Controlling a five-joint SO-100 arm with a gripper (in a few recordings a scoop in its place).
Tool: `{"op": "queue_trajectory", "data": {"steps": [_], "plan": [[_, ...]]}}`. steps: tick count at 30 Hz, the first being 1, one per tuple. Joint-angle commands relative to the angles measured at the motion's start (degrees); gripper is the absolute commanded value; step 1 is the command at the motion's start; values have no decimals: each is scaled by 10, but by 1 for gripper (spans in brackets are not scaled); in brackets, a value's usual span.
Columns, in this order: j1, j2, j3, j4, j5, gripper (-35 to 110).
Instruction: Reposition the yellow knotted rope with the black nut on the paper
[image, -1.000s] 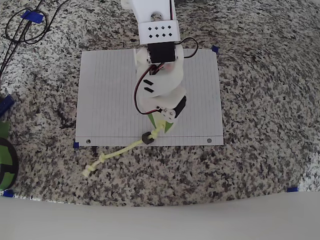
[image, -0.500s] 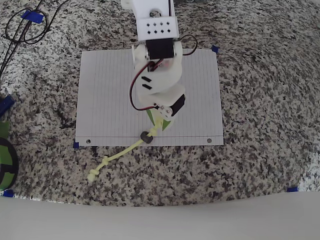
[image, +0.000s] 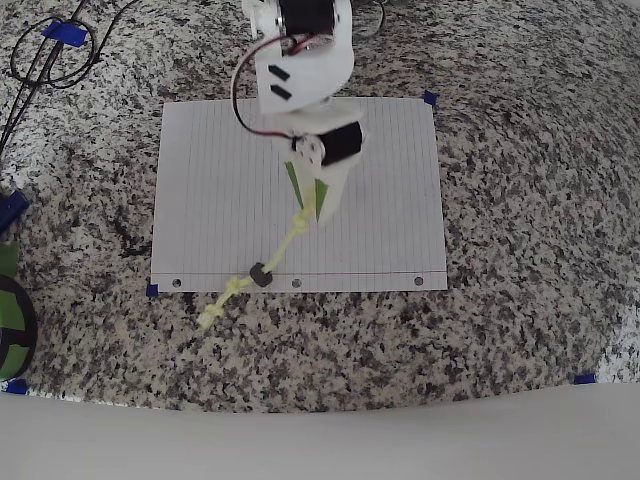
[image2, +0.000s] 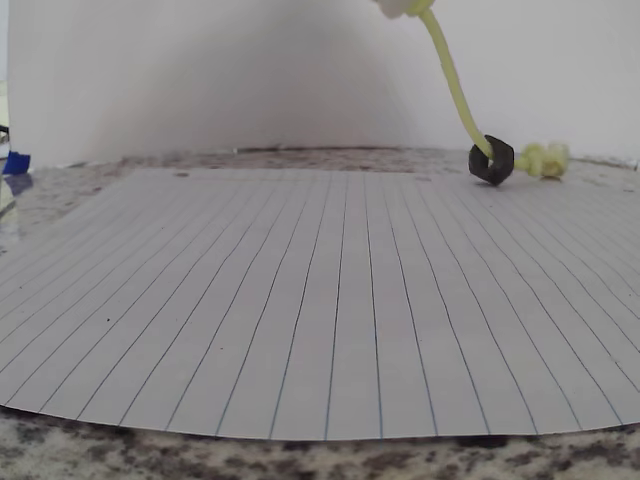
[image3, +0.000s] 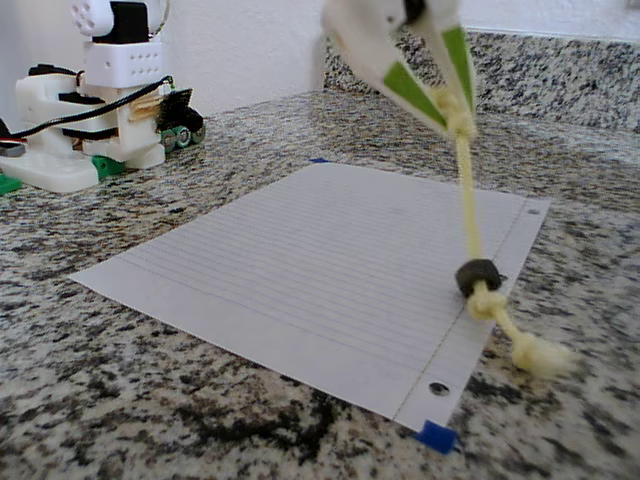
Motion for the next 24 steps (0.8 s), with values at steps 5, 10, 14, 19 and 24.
{"op": "queue_trajectory", "data": {"steps": [5, 10, 14, 19, 24], "plan": [[-2, 217, 95, -3, -19, 0], [3, 370, 185, -52, -32, 0], [-11, 502, 282, -77, -27, 0], [-62, 628, 385, -108, 4, 0], [-91, 629, 390, -75, 5, 0]]}}
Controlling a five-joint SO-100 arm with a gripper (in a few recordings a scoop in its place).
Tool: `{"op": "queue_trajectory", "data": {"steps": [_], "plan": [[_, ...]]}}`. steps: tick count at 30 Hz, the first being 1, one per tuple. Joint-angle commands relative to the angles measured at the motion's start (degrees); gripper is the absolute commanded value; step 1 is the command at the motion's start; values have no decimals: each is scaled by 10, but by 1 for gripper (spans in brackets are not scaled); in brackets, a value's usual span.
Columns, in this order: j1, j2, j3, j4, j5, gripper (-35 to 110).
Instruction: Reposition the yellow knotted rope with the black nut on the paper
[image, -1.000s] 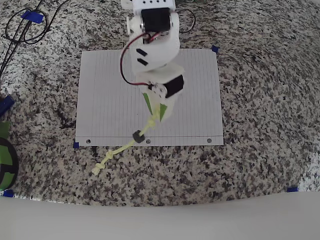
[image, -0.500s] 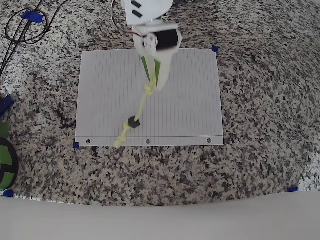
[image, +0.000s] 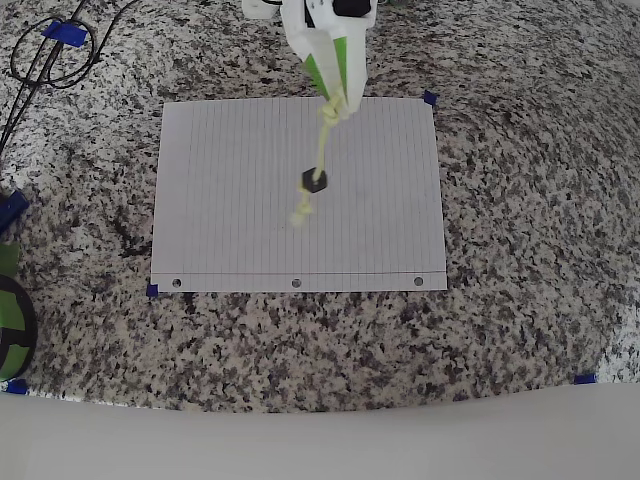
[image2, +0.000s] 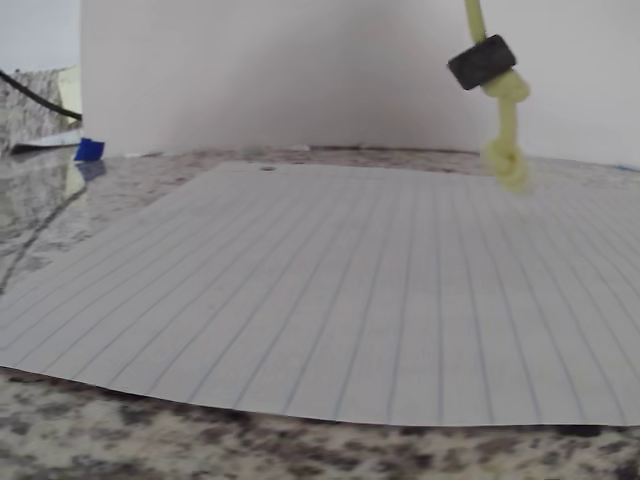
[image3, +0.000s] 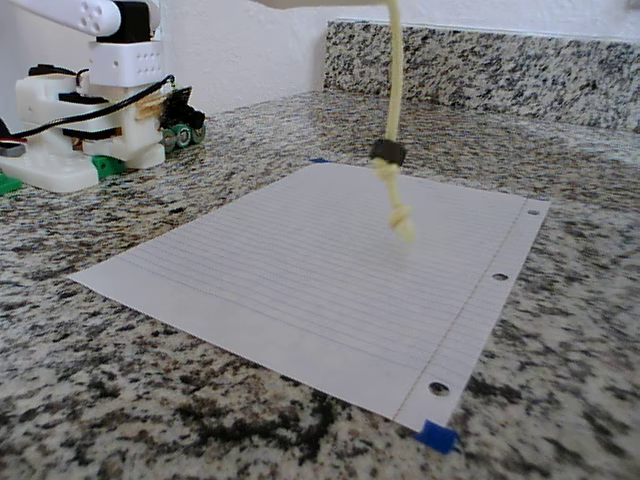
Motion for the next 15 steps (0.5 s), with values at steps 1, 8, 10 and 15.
{"op": "queue_trajectory", "data": {"steps": [1, 8, 10, 15], "plan": [[-20, 12, 0, 30, 7, 0], [-37, 52, 11, 149, 3, 0], [-26, 64, 20, 177, 1, 0], [-11, 127, 62, 257, -1, 0]]}}
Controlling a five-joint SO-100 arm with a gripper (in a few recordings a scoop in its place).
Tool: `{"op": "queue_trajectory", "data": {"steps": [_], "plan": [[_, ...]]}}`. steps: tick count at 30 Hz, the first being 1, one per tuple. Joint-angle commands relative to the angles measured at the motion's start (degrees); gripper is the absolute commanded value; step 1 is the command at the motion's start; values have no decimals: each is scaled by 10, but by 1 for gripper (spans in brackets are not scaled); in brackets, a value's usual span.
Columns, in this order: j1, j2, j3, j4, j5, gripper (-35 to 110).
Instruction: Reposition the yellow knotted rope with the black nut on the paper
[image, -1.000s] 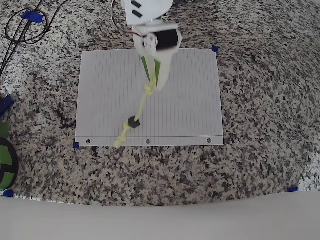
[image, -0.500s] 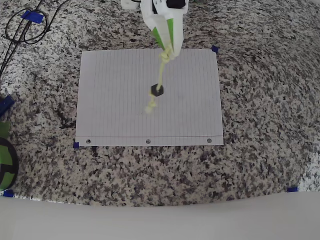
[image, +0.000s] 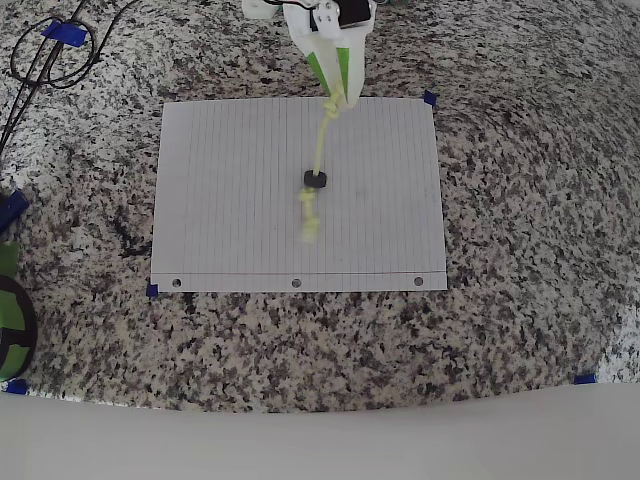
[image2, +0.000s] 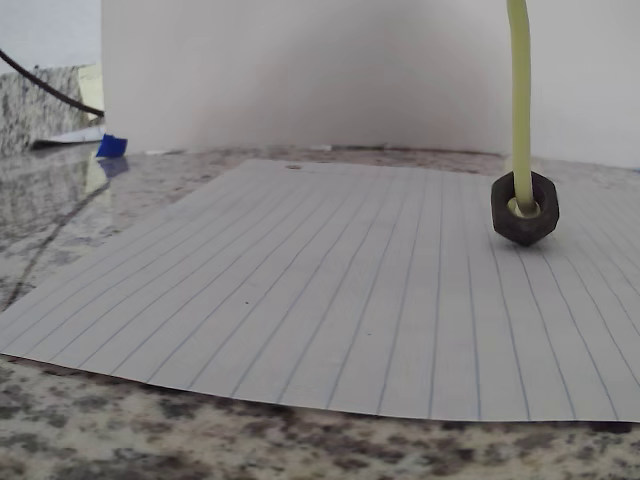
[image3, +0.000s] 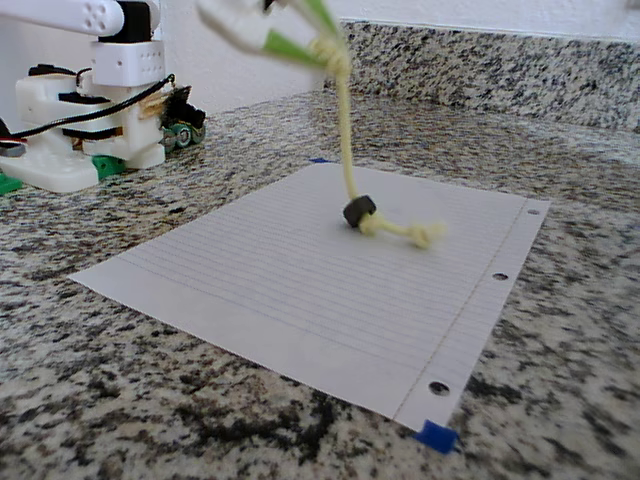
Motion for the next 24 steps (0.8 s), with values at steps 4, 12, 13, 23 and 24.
{"op": "queue_trajectory", "data": {"steps": [4, 12, 13, 23, 24], "plan": [[21, 63, 12, 105, 0, 0], [114, 27, 11, 156, 2, 0], [130, 18, 11, 155, 2, 0], [298, -77, 11, 72, 18, 0], [315, -90, 11, 50, 18, 0]]}}
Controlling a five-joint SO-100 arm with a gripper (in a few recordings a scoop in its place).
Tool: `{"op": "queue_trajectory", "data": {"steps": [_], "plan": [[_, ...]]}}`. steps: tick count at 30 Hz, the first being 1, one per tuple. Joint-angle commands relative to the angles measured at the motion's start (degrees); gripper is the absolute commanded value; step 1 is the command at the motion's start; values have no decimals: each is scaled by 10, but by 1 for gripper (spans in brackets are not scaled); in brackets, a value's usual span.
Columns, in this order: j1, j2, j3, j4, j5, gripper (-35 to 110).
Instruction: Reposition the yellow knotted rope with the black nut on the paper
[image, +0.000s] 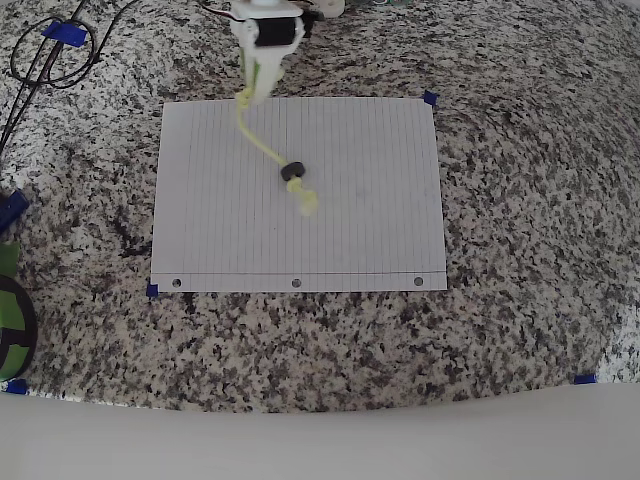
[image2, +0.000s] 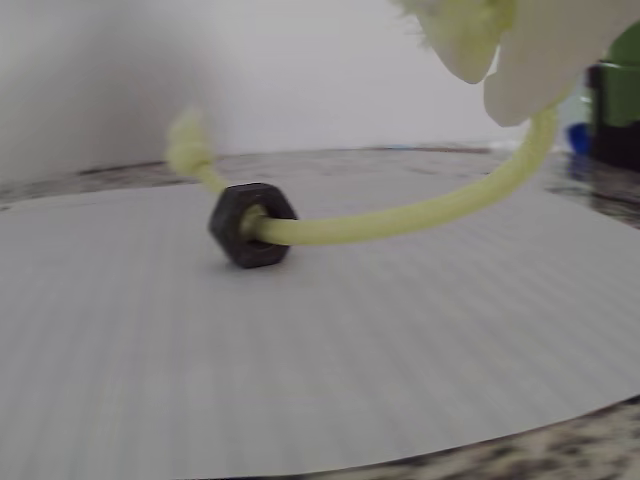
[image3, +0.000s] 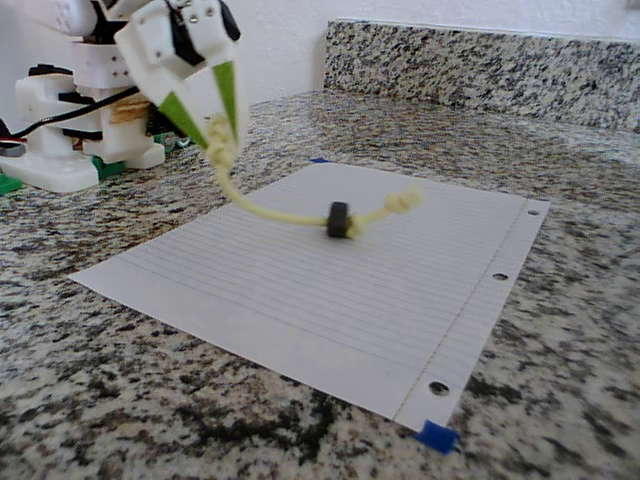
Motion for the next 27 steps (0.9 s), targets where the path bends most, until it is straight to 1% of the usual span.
{"op": "queue_trajectory", "data": {"steps": [1, 9, 12, 15, 19, 23, 27], "plan": [[54, -36, -3, -67, 6, 0], [176, -91, -4, -220, 5, 0], [221, -91, -4, -233, 5, 0], [236, -91, -4, -206, 9, 0], [199, -76, -4, -155, 22, 0], [113, -33, -3, -63, 38, 0], [27, -9, 2, -28, 38, 0]]}}
